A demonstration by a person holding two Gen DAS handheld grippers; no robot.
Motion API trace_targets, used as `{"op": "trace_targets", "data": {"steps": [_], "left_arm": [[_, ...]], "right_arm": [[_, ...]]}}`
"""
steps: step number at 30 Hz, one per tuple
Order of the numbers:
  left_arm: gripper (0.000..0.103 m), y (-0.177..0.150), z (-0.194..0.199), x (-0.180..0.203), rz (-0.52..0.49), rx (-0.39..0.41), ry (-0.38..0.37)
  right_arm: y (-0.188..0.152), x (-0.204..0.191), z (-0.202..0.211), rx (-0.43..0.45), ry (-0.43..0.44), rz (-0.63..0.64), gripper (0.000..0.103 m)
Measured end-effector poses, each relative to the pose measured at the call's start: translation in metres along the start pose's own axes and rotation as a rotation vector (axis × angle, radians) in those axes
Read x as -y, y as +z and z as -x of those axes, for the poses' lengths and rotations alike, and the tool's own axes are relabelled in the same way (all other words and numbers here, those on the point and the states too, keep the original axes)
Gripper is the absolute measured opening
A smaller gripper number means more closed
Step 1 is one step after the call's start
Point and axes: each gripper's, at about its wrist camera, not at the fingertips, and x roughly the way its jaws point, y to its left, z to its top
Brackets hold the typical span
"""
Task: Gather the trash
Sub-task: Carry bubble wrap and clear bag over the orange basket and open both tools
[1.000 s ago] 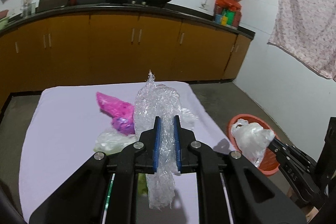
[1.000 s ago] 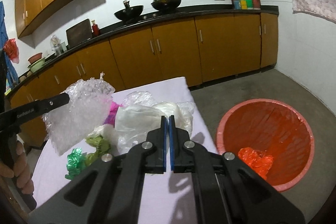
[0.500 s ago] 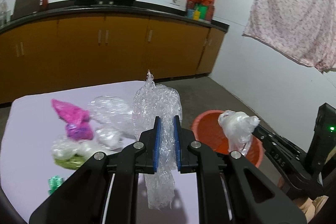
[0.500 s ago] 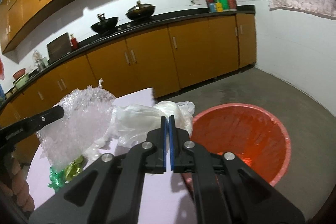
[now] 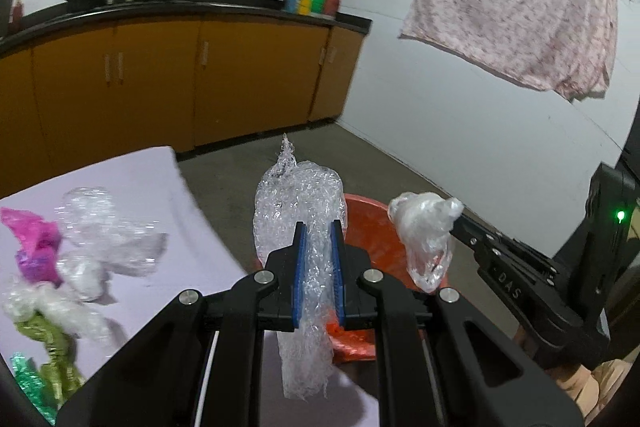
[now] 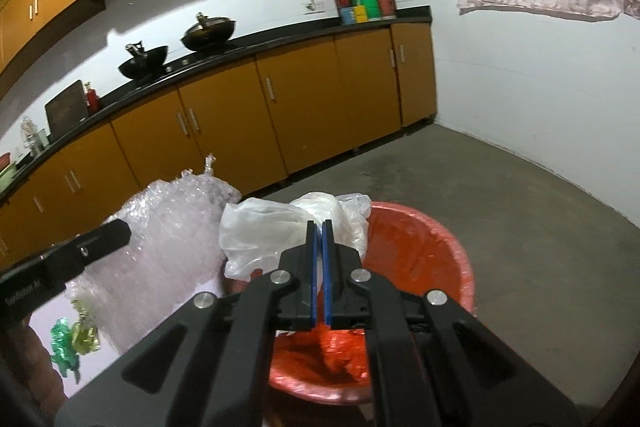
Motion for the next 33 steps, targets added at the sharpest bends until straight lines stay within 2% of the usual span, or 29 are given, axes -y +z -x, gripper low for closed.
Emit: {"op": "trace_targets", "data": {"steps": [10, 20, 23, 24, 25, 26, 27, 28, 33], "left_arm": [[0.012, -0.010, -0.033, 0.015, -0.038, -0.053, -0.028], [0.012, -0.018, -0.059, 0.026, -0.055, -0.107, -0.026], [0.013, -0.021, -0.064, 0.024, -0.050, -0.128, -0.016], [0.017, -0.022, -0.066, 0.023, -0.047, -0.136, -0.015], [0.025, -0.023, -0.067, 0.023, -0.043, -0.142, -0.014], [0.032, -0.024, -0.067, 0.021, -0.037, -0.144, -0.006], [0.042, -0.025, -0.068, 0.020, -0.033, -0.143, -0.001], [0.047, -0.026, -0.067, 0.018, -0.028, -0.138, 0.003], [0.048, -0.028, -0.063, 0.010, -0.010, -0.139, 0.022]], "right_arm": [[0.001, 0.030, -0.017, -0.009, -0.047, -0.021, 0.004], [0.002, 0.041, -0.031, -0.018, -0.044, -0.034, 0.004], [0.001, 0.044, -0.035, -0.020, -0.034, -0.042, 0.008], [0.002, 0.046, -0.035, -0.020, -0.032, -0.046, 0.009], [0.001, 0.047, -0.036, -0.022, -0.030, -0.049, 0.011], [-0.001, 0.048, -0.035, -0.023, -0.029, -0.052, 0.018], [-0.002, 0.049, -0.035, -0.023, -0.031, -0.054, 0.022], [-0.003, 0.049, -0.035, -0.022, -0.032, -0.054, 0.027], [-0.006, 0.051, -0.033, -0.026, -0.044, -0.068, 0.029]]}}
